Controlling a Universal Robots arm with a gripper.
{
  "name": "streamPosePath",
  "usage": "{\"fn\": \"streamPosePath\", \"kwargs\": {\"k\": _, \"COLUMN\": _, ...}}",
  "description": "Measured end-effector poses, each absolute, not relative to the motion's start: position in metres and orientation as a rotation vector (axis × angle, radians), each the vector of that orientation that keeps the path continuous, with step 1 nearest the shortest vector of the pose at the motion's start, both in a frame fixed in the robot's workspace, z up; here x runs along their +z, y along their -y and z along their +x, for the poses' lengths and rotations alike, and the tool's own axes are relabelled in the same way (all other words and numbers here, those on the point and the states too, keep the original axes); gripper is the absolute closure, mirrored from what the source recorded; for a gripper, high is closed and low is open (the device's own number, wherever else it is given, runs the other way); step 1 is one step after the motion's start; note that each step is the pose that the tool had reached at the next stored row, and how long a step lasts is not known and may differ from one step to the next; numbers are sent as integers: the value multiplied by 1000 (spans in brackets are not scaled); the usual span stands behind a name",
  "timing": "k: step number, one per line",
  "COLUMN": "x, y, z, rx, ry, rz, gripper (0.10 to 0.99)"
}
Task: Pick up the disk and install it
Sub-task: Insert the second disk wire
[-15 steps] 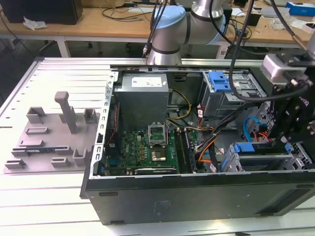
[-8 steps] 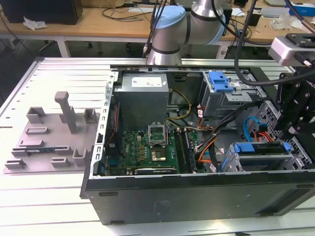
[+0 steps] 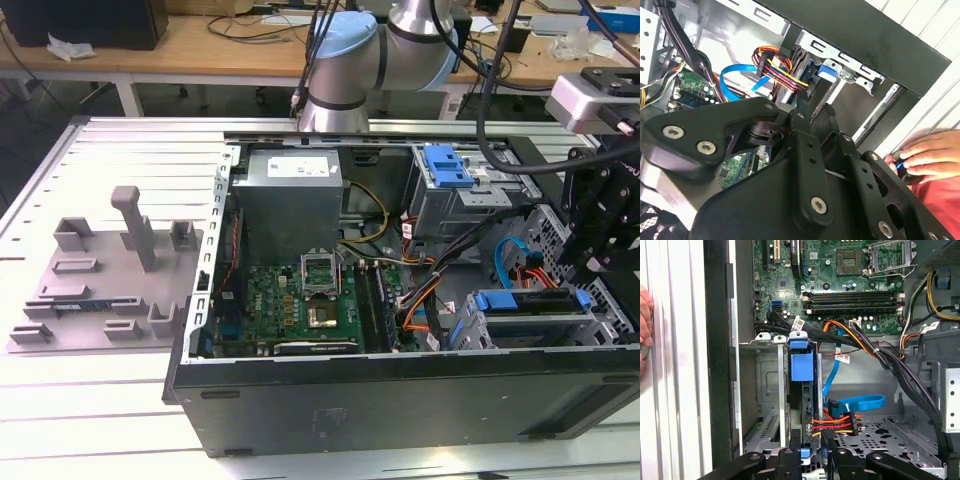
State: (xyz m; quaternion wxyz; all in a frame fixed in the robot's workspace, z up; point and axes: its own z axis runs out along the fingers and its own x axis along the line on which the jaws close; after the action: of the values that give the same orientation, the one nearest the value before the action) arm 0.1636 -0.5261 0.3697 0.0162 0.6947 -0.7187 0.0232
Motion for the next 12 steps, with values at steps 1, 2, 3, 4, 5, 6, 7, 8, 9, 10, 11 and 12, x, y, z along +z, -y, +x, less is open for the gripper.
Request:
{"fn": "streamPosePath", "kwargs": {"k": 1, "x": 370, "y": 526, "z": 164, "rx": 72, "ry": 2235, "rz": 2160, "gripper": 784}}
{"fn": "streamPosePath", "kwargs": {"k": 2, "x": 370, "y": 526, "z": 164, "rx": 72, "ry": 2235, "rz": 2160, "gripper": 784}}
{"fn": "streamPosePath", "kwargs": {"k": 3, "x": 370, "y": 526, "z": 164, "rx": 72, "ry": 2235, "rz": 2160, "gripper": 784}}
{"fn": "streamPosePath", "kwargs": {"k": 4, "x": 370, "y": 525, "z": 164, "rx": 73, "ry": 2235, "rz": 2160, "gripper": 784}}
{"fn": "streamPosePath", "kwargs": {"k": 5, "x": 370, "y": 520, "z": 164, "rx": 75, "ry": 2234, "rz": 2159, "gripper": 784}}
{"fn": "streamPosePath", "kwargs": {"k": 6, "x": 370, "y": 509, "z": 164, "rx": 81, "ry": 2231, "rz": 2156, "gripper": 784}}
{"fn": "streamPosePath", "kwargs": {"k": 7, "x": 370, "y": 505, "z": 164, "rx": 84, "ry": 2229, "rz": 2155, "gripper": 784}}
{"fn": "streamPosePath", "kwargs": {"k": 8, "x": 370, "y": 500, "z": 164, "rx": 87, "ry": 2228, "rz": 2154, "gripper": 784}}
{"fn": "streamPosePath", "kwargs": {"k": 9, "x": 370, "y": 498, "z": 162, "rx": 91, "ry": 2226, "rz": 2151, "gripper": 784}}
{"fn": "streamPosePath", "kwargs": {"k": 10, "x": 370, "y": 498, "z": 160, "rx": 93, "ry": 2225, "rz": 2150, "gripper": 784}}
{"fn": "streamPosePath", "kwargs": {"k": 11, "x": 370, "y": 498, "z": 158, "rx": 95, "ry": 2224, "rz": 2150, "gripper": 784}}
{"fn": "streamPosePath", "kwargs": {"k": 12, "x": 370, "y": 498, "z": 155, "rx": 96, "ry": 2224, "rz": 2150, "gripper": 784}}
